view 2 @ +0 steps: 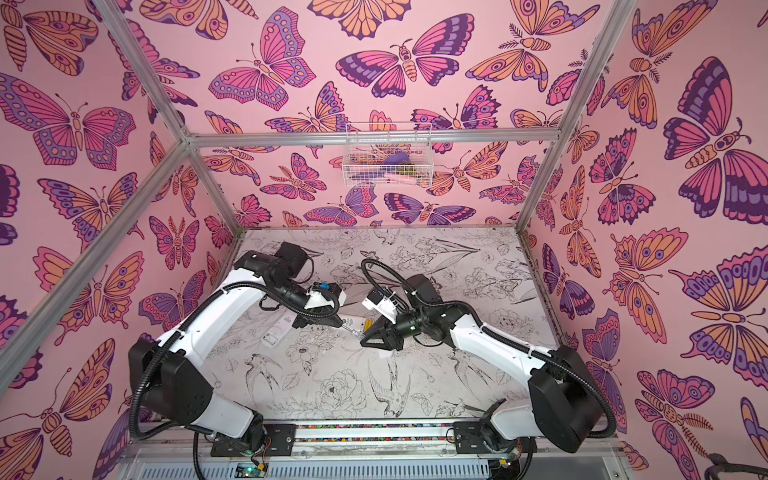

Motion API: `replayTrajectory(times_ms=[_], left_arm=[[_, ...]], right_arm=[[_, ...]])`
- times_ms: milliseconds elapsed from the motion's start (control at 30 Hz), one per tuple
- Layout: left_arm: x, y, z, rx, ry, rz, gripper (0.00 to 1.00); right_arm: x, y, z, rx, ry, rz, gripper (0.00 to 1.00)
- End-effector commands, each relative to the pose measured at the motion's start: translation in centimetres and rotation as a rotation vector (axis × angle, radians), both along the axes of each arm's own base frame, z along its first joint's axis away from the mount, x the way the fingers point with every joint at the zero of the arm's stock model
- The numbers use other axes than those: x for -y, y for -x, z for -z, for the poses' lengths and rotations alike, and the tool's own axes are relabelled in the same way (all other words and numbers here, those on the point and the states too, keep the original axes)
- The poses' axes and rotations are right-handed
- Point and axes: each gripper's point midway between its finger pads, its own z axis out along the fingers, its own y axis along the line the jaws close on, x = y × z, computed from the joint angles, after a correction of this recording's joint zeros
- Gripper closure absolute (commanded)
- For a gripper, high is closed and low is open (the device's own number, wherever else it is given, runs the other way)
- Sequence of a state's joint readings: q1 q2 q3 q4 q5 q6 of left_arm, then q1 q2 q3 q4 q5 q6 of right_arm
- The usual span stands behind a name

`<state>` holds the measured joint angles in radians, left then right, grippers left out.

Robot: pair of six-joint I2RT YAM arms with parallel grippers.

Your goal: Unload the batteries from the remote control

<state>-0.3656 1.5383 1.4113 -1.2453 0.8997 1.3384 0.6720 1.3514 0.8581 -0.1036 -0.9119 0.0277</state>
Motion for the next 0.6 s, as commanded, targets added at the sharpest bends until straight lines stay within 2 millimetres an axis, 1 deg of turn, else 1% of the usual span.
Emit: replayTrajectory(times_ms=[0,67,133,167,233,300,333,400,433,500,567], left_arm=[[0.4,-1.1,-0.3,-0.01,0.0,-0.051,1.0],[0.6,-2.2,-0.4,-0.029,-0.003,-0.12,1.0],[0.8,-3.5,-1.2,-0.078,0.036,-0.201,1.0],[0.9,-4.1,-1.8,-0.121,0.064,-0.247,1.0],[1.3,-5.0,-2.5,-0.219,0.102,-0.33,1.0],[1.6,-5.7,-2.9,-0.33,0.126,-0.406,1.0],[1.8,-5.9,-2.9,-0.373,0.133,-0.431,1.0],[2.1,-5.9,-2.7,-0.488,0.16,-0.478,1.0],[2.3,-5.9,-2.6,-0.518,0.176,-0.488,1.0],[2.5,-5.9,-2.6,-0.581,0.21,-0.519,1.0],[2.5,-5.9,-2.3,-0.628,0.238,-0.541,1.0]], right_arm=[[1.7,-1.0,-1.0,0.06,-0.025,0.082,0.51],[3.2,-2.0,-1.6,0.076,-0.052,0.171,0.45],[4.9,-3.3,-2.5,0.098,-0.082,0.291,0.4],[6.0,-4.3,-2.7,0.107,-0.087,0.383,0.37],[8.3,-6.3,-3.1,0.132,-0.092,0.576,0.25],[9.9,-7.2,-3.4,0.163,-0.105,0.694,0.2],[10.5,-7.6,-3.4,0.172,-0.104,0.744,0.16],[11.7,-8.3,-3.6,0.162,-0.125,0.845,0.04],[12.2,-8.6,-3.6,0.146,-0.136,0.885,0.0],[12.7,-8.9,-3.5,0.103,-0.152,0.938,0.01],[12.5,-9.0,-3.5,0.06,-0.175,0.943,0.01]])
